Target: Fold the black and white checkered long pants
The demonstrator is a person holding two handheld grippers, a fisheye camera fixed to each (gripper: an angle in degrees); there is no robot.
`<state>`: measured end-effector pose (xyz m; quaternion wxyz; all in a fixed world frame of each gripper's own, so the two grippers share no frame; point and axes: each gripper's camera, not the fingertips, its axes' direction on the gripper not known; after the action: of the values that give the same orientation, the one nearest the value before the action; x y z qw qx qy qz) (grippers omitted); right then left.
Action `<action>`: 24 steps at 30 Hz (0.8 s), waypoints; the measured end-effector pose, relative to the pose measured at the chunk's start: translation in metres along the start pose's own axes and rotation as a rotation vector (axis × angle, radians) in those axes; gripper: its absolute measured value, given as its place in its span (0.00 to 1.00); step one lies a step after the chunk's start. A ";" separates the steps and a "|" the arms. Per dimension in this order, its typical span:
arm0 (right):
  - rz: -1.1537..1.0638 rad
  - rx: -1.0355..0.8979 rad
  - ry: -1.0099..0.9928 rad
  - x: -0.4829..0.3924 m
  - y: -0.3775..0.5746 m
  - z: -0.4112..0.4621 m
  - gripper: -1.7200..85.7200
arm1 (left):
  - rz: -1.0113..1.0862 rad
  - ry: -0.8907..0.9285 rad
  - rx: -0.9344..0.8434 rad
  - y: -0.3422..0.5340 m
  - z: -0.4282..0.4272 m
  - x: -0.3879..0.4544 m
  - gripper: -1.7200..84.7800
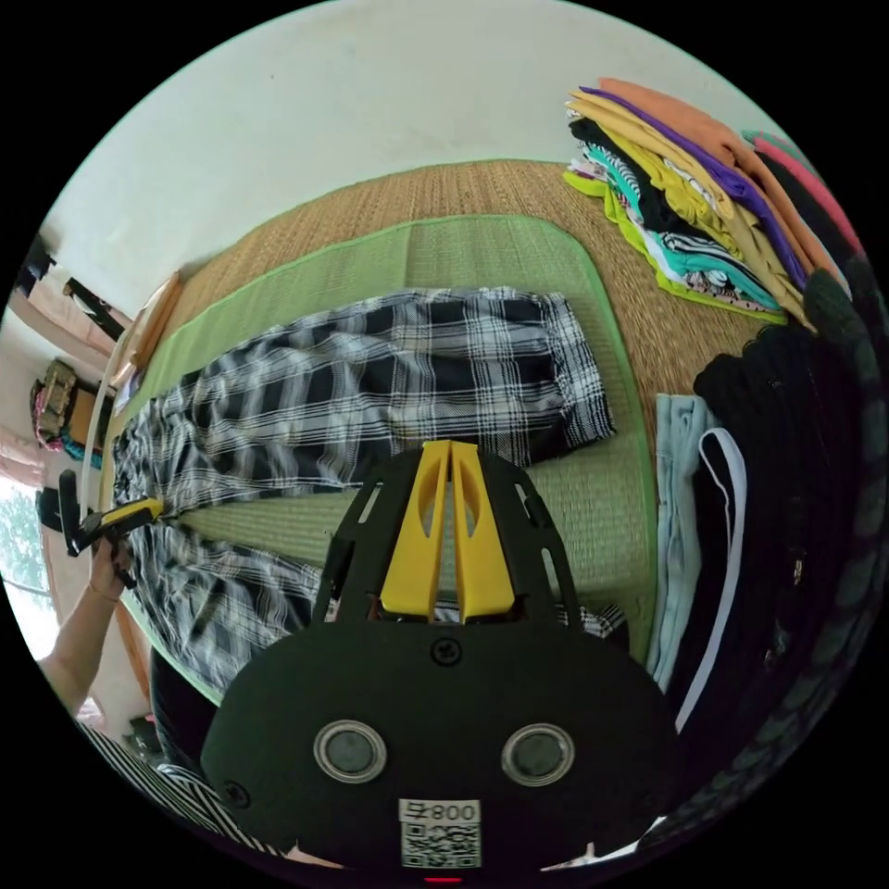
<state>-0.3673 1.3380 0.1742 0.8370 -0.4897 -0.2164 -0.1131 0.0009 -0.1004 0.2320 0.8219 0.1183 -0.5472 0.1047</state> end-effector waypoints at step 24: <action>-0.275 0.090 -0.144 -0.139 -0.107 -0.008 0.02 | -0.156 -0.085 0.160 0.038 -0.086 -0.097 0.02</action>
<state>-0.5307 1.2750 0.1877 0.8170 -0.4243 -0.3456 -0.1817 0.0279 -0.0420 0.1137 0.7915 0.2301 -0.5607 0.0785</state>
